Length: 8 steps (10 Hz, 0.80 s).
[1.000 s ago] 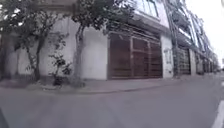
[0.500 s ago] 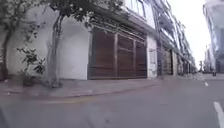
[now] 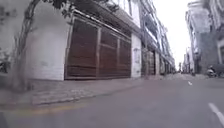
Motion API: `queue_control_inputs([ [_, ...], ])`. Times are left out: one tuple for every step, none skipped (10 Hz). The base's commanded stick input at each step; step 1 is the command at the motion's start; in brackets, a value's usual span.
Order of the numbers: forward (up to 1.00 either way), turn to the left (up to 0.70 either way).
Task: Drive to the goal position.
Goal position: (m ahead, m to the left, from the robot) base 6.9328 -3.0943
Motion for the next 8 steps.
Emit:
queue_control_inputs([
  [1.00, -0.40],
  [1.00, -0.40],
  [1.00, -0.40],
  [1.00, -0.40],
  [1.00, -0.40],
  [1.00, -0.40],
  [1.00, -0.40],
  [1.00, -0.40],
])
